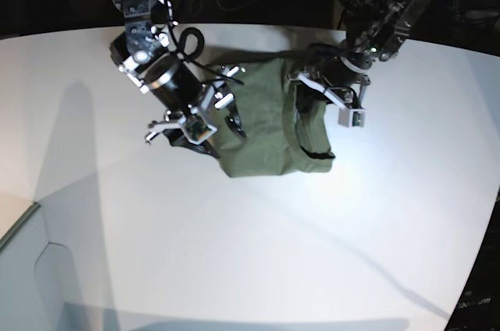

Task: Layout the t-shirt on the table in an organized manner, then fold the t-shirt properly
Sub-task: 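Grasp the folded shirt's sides with both grippers and lift slightly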

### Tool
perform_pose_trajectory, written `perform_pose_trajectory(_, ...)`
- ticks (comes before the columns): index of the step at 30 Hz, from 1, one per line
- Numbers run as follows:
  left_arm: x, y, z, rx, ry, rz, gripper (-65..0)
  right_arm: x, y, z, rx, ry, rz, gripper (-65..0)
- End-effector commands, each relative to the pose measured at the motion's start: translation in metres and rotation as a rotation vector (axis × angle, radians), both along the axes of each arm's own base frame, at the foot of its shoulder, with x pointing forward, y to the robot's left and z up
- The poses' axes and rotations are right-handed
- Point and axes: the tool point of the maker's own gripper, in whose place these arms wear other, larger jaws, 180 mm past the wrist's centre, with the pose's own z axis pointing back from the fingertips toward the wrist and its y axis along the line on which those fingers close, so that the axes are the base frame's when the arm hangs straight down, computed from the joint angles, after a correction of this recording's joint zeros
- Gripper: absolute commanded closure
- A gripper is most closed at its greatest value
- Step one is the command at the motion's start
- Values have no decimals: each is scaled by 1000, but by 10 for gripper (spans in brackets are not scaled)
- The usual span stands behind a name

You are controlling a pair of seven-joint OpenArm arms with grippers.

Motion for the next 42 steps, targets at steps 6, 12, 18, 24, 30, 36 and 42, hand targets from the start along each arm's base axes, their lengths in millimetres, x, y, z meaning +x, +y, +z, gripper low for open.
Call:
perform_pose_trajectory(6, 2, 7, 1, 38, -9, -24, -2, 38, 31, 4, 88, -11, 42, -250)
perform_pose_trajectory(12, -6, 12, -9, 50, 19, -18, -2, 52, 43, -27, 98, 85, 65, -98)
perform_pose_trajectory(18, -16, 25, -29, 84, 74, 0, -2, 53, 27, -76, 94, 232, 36, -70)
perform_pose_trajectory(24, -23, 33, -39, 102, 103, 8, -2, 73, 3, -80, 122, 256, -47, -70)
perform_pose_trajectory(30, -23, 32, -38, 101, 100, 8, -2, 80, -11, -73, 131, 231, -93, -70)
perform_pose_trajectory(36, -23, 32, -38, 101, 100, 8, -2, 72, -20, -53, 115, 152, -108, -70)
perform_pose_trajectory(42, -22, 32, -37, 100, 98, 7, -2, 43, -20, -38, 114, 108, -127, -70)
